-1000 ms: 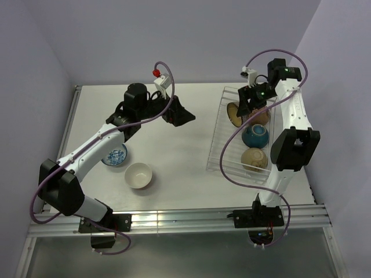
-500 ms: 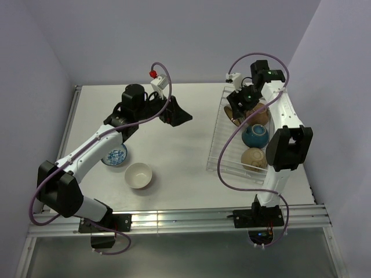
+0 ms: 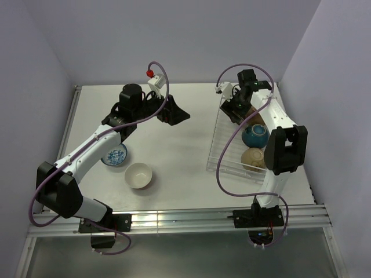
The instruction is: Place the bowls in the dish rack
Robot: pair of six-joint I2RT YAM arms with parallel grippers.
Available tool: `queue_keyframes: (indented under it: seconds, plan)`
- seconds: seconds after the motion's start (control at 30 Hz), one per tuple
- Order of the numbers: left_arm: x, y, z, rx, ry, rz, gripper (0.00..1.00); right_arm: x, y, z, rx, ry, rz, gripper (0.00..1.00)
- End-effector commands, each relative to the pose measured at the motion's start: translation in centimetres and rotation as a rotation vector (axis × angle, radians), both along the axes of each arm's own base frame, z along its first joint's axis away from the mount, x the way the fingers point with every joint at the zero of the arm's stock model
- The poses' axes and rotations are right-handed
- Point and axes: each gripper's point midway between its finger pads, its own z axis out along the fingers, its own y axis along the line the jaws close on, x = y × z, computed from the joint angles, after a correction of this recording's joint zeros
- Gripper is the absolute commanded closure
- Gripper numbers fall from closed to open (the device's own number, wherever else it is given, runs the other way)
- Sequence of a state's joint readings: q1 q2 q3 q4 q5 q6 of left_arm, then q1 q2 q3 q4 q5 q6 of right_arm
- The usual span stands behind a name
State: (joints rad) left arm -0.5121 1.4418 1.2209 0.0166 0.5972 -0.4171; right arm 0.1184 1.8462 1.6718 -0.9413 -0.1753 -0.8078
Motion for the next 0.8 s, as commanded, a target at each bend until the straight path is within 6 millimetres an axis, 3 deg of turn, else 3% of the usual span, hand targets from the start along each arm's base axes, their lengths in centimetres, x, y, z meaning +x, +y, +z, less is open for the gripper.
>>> queue_keyframes:
  seconds: [0.0,0.4,0.77]
  plan:
    - [-0.1,0.3,1.6,-0.028,-0.033,0.013,0.01,3.7,-0.6,5.5,-0.047,-0.270,-0.006,1.00]
    - [0.5,0.1,1.7,-0.027,-0.034,0.012,0.00,5.8,-0.1,5.2,-0.160,-0.383,0.081,1.00]
    - [0.4,0.3,1.6,-0.031,-0.034,0.016,0.00,7.1,-1.0,4.0,-0.293,-0.450,0.134,1.00]
